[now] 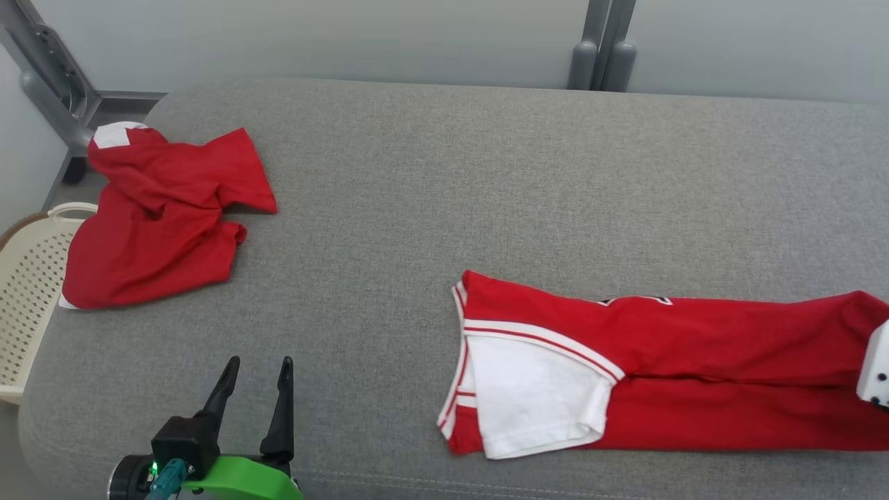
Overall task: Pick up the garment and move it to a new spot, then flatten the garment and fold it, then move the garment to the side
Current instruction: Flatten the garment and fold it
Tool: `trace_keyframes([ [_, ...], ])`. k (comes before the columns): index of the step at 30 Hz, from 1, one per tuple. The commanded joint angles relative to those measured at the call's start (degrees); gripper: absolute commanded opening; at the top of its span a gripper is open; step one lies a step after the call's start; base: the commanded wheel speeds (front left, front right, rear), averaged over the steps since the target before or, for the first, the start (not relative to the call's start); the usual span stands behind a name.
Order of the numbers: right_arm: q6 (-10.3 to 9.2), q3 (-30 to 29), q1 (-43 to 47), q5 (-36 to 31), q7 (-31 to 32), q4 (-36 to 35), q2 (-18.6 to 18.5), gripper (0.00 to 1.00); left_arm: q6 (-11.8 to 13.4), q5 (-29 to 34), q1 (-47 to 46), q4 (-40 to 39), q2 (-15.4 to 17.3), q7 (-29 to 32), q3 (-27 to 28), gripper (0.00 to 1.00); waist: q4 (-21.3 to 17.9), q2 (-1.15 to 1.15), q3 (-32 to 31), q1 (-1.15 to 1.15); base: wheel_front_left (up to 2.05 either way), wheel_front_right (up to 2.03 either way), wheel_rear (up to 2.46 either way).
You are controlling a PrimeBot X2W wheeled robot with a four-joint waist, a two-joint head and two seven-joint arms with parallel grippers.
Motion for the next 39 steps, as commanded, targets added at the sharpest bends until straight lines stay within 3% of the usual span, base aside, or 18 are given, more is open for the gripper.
trace_keyframes([
  [1,-0.08,-1.1,0.6,-1.3,0.2,-1.0,-1.2,0.00,-0.2,0.4,0.8,-0.1,0.3,0.0,0.1,1.00,-0.2,0.00,-0.4,0.00,0.00,0.00,0.00],
  [6,-0.08,-3.0,1.4,-3.9,2.2,-4.2,-2.9,0.00,-0.2,0.6,1.6,0.0,0.4,0.0,-0.1,1.00,-0.4,0.00,-1.4,0.00,0.00,0.00,0.00],
  [10,-0.08,-1.0,2.8,-3.8,4.5,-6.7,-2.4,0.00,-0.2,0.5,2.0,0.1,0.2,0.0,-0.2,1.00,-0.5,0.00,-2.2,0.00,0.00,0.00,0.00],
  [17,-0.06,9.3,4.9,5.9,9.6,-11.5,0.9,0.00,-0.1,0.2,2.5,0.4,-0.2,0.0,-0.4,1.00,-0.6,0.00,-3.5,0.00,0.00,0.00,0.00],
  [23,-0.06,18.5,4.6,11.8,11.6,-13.3,1.3,0.00,0.0,0.1,2.3,0.6,-0.4,0.0,-0.5,1.00,-0.5,0.00,-4.2,0.00,0.00,0.00,0.00],
  [31,-0.04,30.0,0.1,16.9,10.2,-8.3,3.9,0.00,-0.3,0.0,1.7,1.1,-0.7,0.0,-0.9,1.00,0.4,0.00,-4.8,0.00,0.00,0.00,0.00],
  [39,-0.04,35.4,-5.9,19.4,4.0,2.3,5.5,0.00,-0.6,0.5,0.3,1.6,-1.3,0.0,-1.7,1.00,2.9,0.00,-3.9,0.00,0.00,0.00,0.00],
])
